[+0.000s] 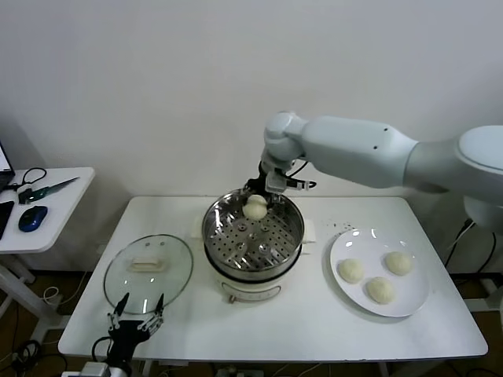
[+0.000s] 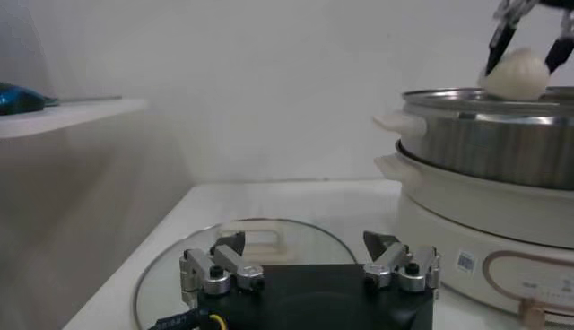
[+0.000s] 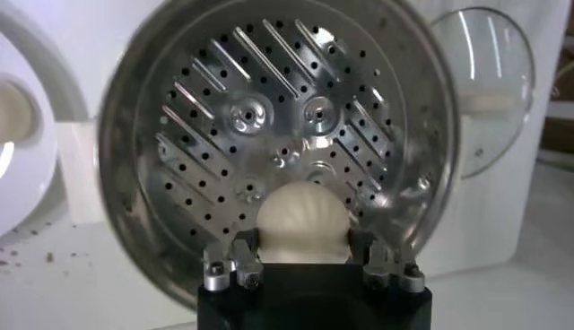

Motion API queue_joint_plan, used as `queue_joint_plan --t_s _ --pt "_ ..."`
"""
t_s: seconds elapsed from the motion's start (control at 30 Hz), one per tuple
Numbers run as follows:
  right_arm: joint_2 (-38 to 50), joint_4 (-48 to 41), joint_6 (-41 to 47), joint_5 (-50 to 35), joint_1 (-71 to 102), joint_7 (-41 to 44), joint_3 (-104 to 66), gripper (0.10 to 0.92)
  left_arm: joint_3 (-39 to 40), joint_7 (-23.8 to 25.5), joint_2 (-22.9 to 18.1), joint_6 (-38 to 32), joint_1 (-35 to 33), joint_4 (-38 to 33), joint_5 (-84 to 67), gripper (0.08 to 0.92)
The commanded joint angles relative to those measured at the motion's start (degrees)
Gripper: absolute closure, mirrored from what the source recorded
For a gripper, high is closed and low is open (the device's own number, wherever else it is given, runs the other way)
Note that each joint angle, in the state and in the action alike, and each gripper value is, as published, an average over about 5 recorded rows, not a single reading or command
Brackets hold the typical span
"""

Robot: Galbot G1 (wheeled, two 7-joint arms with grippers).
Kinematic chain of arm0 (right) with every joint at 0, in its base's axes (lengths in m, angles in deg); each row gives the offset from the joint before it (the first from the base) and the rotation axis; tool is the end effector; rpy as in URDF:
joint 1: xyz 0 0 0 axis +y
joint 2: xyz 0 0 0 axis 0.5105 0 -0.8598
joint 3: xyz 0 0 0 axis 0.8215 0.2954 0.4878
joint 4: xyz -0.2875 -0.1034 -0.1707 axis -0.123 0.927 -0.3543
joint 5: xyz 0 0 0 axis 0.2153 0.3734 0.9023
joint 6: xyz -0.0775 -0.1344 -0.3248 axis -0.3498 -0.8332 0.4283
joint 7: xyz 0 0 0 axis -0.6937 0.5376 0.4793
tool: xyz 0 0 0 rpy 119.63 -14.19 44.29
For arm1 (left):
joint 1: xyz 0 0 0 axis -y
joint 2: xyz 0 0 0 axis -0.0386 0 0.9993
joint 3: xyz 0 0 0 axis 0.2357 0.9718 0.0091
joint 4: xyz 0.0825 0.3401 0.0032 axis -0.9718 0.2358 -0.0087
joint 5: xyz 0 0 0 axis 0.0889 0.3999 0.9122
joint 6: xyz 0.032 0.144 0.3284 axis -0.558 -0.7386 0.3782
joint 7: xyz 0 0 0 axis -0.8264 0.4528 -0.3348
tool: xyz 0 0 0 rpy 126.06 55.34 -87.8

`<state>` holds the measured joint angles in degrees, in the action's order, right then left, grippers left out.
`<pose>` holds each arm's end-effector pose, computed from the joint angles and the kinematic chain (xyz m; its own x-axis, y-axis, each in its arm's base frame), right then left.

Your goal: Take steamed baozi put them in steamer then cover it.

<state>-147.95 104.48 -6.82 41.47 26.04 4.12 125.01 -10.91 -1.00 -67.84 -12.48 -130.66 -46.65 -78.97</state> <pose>0.5889 0.1500 -0.0655 -0.2164 -0.2072 0.9541 -0.0217 -0.9760 -0.2168 0.1306 0.0850 -0.3656 -0.9690 -0.0128 0.2469 -0.0075 0.9997 0.0223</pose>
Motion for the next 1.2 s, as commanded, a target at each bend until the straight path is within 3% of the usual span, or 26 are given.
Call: queue_joint_plan --t_s 0.03,0.43,0.63,0.73,0.83,1.0,1.1,1.2 --pt "-3.1 -8.0 -3.5 8.8 6.5 -2.8 -2.2 0.364 0.1 -0.1 0.1 -0.1 0.3 0.6 -0.1 0.177" --pt "-4.4 -12.1 -4.0 10.2 8.2 -4.6 -3.8 0.362 0.2 -0.3 0.1 -0.4 0.7 1.5 -0.3 0.177" --pt "-4.5 -11.1 -4.0 5.0 6.1 -4.3 -2.5 0.255 0.0 -0.8 0.1 -0.4 0.8 1.6 -0.3 0.177" --pt "-3.2 -8.0 -2.7 -4.6 0.9 -1.4 0.7 0.213 0.0 -0.8 0.0 -0.4 0.6 1.2 -0.3 0.177" --pt "-1.4 -4.5 0.6 -19.8 -6.3 3.2 5.7 0.204 0.1 -0.7 -0.2 -0.4 0.3 0.6 -0.1 0.177" --pt "5.9 2.6 16.6 -48.3 -18.1 12.0 16.8 0.202 0.4 -0.3 -0.8 -0.3 0.0 -0.1 0.2 0.177" --pt "14.5 7.6 30.2 -55.6 -22.6 13.6 21.4 0.202 0.3 -0.3 -0.9 -0.3 0.1 -0.2 0.2 0.177" --pt "22.6 12.6 40.9 -55.6 -25.0 13.2 25.4 0.203 0.2 -0.4 -0.8 -0.4 0.2 -0.3 0.1 0.177"
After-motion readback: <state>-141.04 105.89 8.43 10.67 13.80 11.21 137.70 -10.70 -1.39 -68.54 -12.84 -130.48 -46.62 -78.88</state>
